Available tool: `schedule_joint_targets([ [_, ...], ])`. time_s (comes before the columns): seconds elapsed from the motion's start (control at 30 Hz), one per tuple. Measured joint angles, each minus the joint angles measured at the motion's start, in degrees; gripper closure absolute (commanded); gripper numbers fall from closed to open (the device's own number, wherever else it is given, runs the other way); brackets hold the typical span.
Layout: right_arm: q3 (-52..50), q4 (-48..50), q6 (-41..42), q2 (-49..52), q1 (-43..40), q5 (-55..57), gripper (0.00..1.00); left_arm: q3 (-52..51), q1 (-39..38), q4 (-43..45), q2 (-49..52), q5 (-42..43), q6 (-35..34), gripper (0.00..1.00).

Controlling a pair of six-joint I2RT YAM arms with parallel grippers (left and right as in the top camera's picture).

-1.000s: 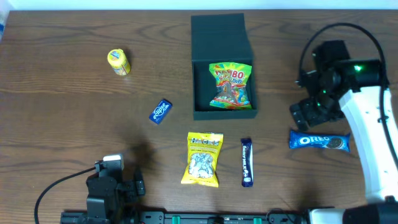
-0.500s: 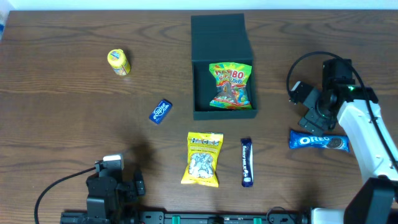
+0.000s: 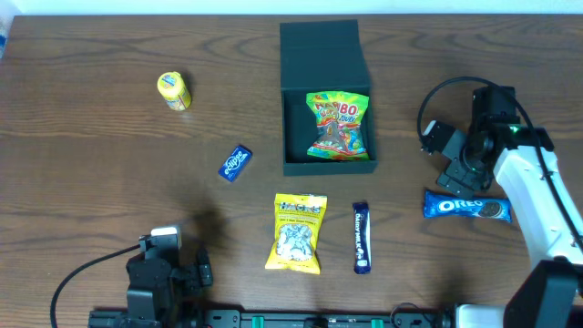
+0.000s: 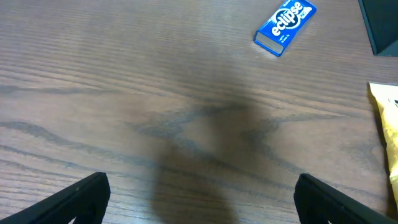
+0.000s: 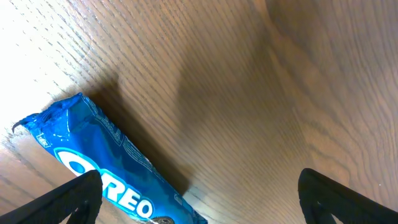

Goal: Pack container
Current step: 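Move the right gripper back to the blue Oreo pack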

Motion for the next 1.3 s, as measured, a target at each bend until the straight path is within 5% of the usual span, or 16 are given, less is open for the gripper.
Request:
schedule_joint_targets([
  [1.3, 0.0, -2.7, -0.3, -2.3, 0.0, -1.5, 0.01, 0.0, 0.0, 0.0, 0.0, 0.0, 0.0, 0.04],
])
